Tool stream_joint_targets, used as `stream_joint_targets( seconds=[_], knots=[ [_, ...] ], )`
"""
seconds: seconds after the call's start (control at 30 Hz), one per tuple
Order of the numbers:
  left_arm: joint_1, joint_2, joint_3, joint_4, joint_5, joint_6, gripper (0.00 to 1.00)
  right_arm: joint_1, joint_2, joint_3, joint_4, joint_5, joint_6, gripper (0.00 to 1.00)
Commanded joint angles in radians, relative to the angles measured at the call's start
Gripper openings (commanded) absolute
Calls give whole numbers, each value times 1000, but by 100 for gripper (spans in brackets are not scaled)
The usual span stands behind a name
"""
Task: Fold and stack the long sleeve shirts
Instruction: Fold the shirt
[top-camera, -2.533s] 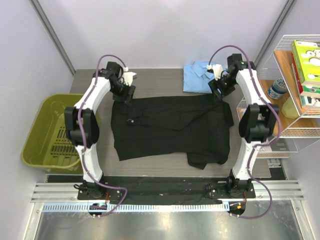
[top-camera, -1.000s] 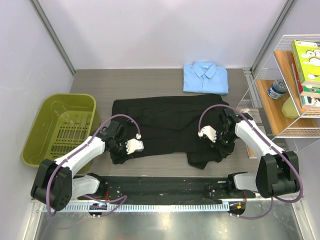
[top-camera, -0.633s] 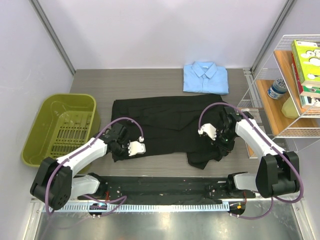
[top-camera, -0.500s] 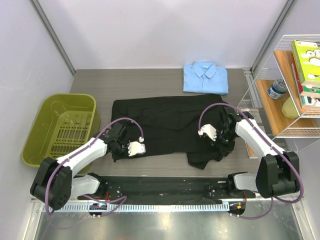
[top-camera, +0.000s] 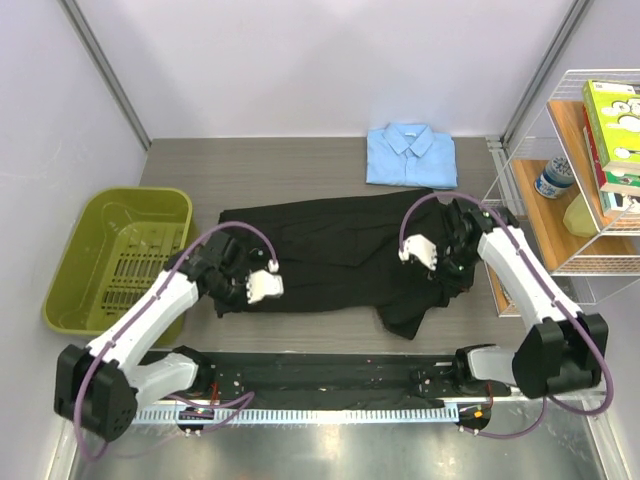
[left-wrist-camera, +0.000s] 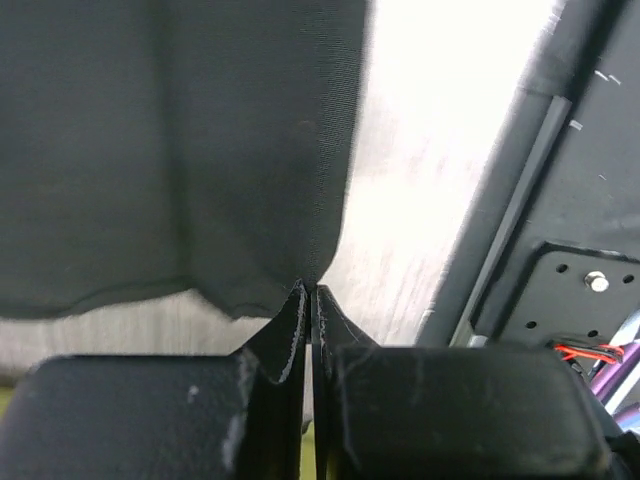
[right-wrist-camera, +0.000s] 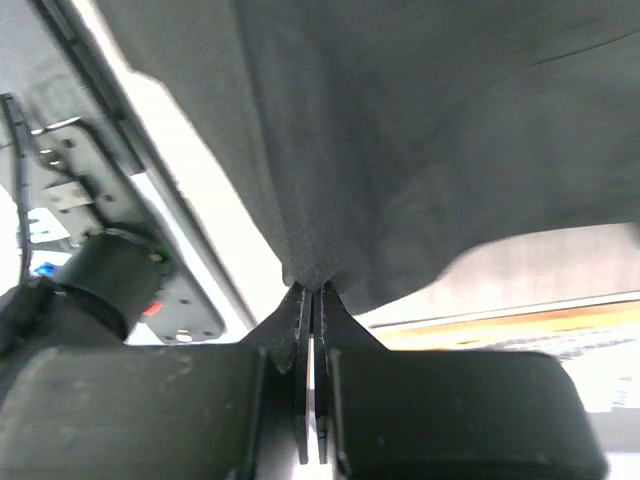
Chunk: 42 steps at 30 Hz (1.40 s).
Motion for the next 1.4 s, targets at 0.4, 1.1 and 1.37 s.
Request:
stream_joint_targets(
  seconds=[0.4,1.1,1.37],
  knots=[
    [240,504,449,90,28,-11,0,0,605,726,-34,-13,-140,1],
    [273,590,487,236,-73,-383,53,-207,733,780,-25,-117,212,49],
    [220,613,434,219,-87,-347,51,-207,806,627,139,-102,294,45]
  ],
)
